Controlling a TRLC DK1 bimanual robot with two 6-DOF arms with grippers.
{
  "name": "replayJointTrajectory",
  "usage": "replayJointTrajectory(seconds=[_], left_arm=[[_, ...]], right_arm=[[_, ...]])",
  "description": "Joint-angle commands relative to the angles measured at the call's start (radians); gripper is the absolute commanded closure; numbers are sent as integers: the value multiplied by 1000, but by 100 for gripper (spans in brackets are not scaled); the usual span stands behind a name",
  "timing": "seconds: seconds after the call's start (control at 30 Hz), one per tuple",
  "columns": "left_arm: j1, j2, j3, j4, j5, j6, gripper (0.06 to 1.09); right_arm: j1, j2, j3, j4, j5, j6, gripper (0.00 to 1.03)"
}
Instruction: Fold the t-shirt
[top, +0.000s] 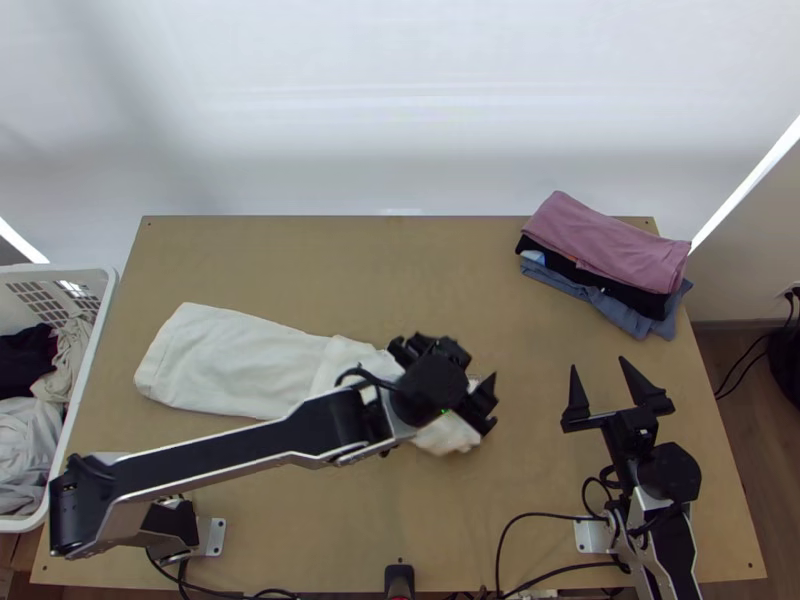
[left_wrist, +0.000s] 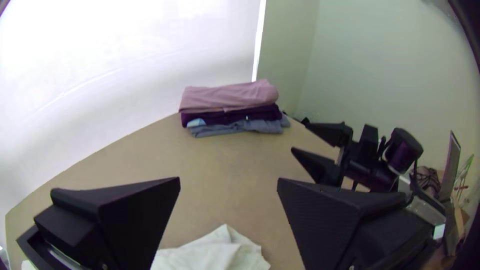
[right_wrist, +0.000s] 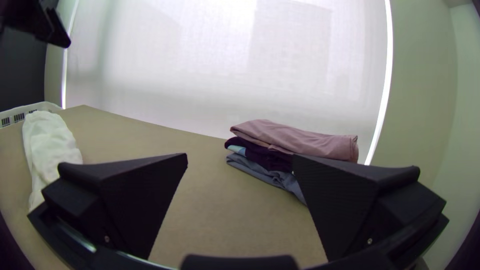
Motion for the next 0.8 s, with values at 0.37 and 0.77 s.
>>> replayJointTrajectory(seconds=[0.37,0.77], left_arm=[[421,-180,9,-780,205,21,10],[682,-176,-328,-775,547,24,26]], right_arm=[[-4,4,-3,-22,11,7,5],[-4,4,-3,-22,11,7,5]])
